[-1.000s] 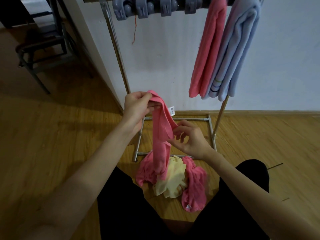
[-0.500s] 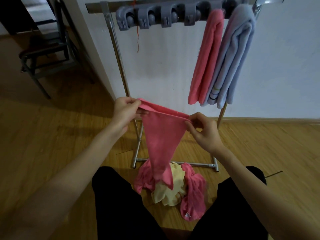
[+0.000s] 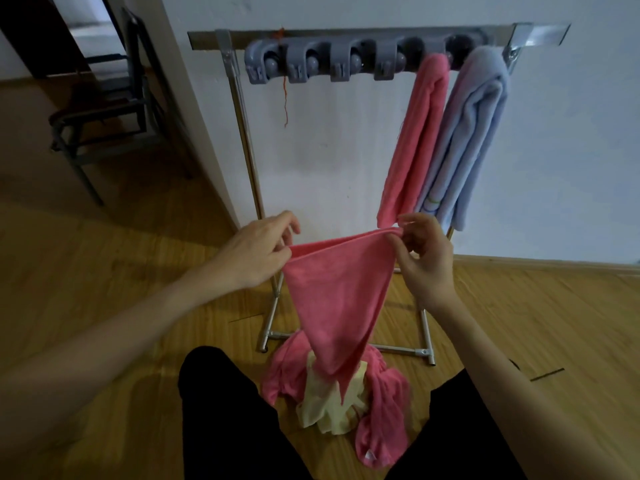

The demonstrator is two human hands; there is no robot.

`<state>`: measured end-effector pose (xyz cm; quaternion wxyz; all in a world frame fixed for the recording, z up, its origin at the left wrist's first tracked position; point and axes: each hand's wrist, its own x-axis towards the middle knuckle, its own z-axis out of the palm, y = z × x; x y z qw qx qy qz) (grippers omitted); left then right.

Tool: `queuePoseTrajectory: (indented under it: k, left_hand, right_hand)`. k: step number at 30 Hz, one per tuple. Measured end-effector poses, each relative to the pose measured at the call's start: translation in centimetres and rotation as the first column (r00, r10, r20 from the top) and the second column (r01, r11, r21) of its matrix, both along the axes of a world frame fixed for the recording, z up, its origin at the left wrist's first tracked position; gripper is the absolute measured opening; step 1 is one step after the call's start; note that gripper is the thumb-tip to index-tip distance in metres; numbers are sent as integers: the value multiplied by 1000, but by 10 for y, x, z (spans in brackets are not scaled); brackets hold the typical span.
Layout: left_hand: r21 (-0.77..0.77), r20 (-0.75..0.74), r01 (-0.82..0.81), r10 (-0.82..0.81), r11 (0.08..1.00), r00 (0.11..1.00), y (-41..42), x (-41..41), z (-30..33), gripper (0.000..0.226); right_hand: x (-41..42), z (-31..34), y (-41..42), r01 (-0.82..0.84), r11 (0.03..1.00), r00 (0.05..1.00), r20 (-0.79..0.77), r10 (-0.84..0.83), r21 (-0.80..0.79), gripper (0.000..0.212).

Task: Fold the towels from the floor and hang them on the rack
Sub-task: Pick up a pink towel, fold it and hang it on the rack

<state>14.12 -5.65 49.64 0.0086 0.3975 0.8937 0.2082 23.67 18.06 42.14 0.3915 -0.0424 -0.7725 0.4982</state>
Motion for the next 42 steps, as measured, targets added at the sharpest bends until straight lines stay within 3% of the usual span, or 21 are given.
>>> queuePoseTrajectory:
  k: [2,7,11,16,20,24,27,33,39,42]
  left_hand:
    - [5,101,115,-114,993,988,2,5,4,35]
    - [-49,212,374,-356,926,910,10,16,15,50]
    - [-126,235,444,-408,887,882,15,15,32,61]
    - [-188,300,453,-389,871,871,24,12,53,46]
    - [-142,363,477,-402,868,840,25,15,53,53]
    - [-260,276,620,-559,740,782,26,16,46,53]
    - [-287,87,669,-677,686,731,31,14,37,41]
    - [-274,-309,641,-697,717,647,31,13,31,8]
    - [-320,-362,621,-699,715,617,33,5,23,21]
    - [-236,-422,540,-586,808,692,31,3,19,29]
  right_hand:
    - [-4,-1,-1,33,998,999,12,-32,-46,19]
    - [-10,7,-6,29,999,999,27,-28,-28,15]
    - [-16,23,-9,11,1000,1000,7,-11,-8,16]
    - [-21,34,-6,-21,1000,1000,-4,21,-3,16]
    - [-22,33,-4,-55,998,998,16,54,25,16]
    - [-21,29,-7,-114,992,992,58,111,58,15]
    - [-20,27,-9,-132,991,989,66,130,32,16]
    - [-20,25,-7,-121,992,992,25,122,-45,13]
    - [-19,19,-6,-108,991,992,61,114,-81,8]
    - [-17,18,-9,-118,984,991,45,125,-136,5]
